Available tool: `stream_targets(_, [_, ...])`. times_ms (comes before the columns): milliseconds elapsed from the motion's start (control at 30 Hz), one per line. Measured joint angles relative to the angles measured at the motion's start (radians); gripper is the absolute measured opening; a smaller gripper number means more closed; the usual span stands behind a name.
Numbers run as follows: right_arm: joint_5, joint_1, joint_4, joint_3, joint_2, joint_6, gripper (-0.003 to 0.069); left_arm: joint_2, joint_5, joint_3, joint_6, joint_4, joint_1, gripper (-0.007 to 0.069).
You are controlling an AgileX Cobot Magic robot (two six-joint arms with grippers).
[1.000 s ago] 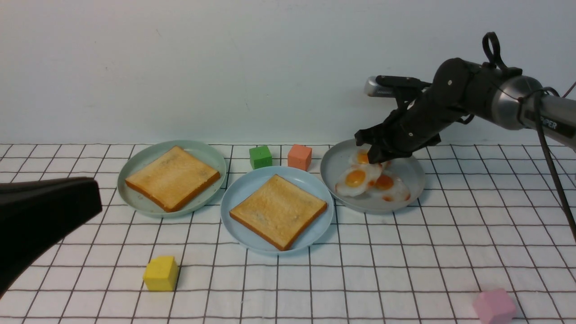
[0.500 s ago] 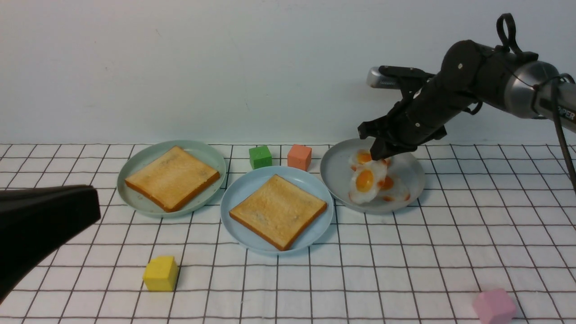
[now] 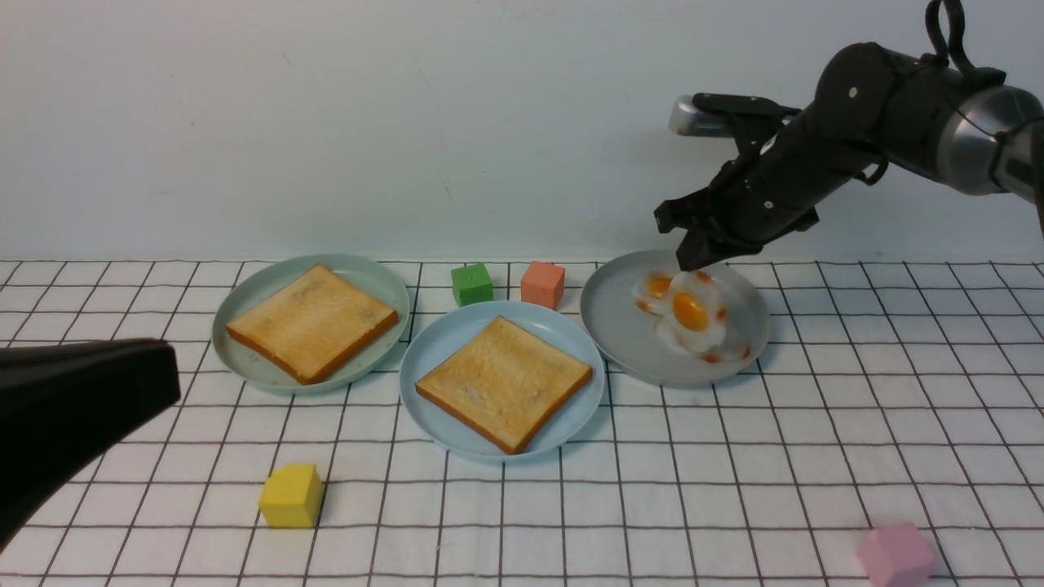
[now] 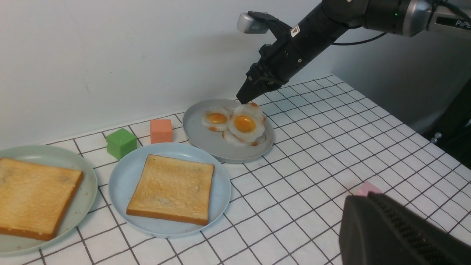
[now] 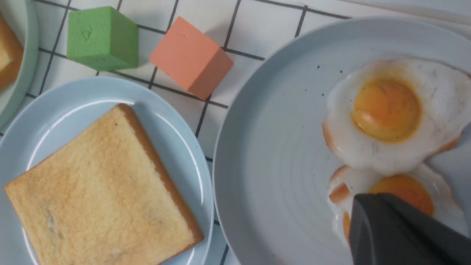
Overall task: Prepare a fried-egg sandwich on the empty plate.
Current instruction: Use the right arm to grab a fried egg
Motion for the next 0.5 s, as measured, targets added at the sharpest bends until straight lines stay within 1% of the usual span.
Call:
stream_targets(367, [-0.009,-0.017,-0.009,0.0,-0.004,-0.002,-0.001,0.0,0.0,0.0,0.0,0.004,0.0,0.0001])
stream_targets(500, [-0.058,-0.017,-0.056,0.0,0.019,-0.002,-0.001,0.0,0.0,0.0,0.0,0.004,0.0,0.0004])
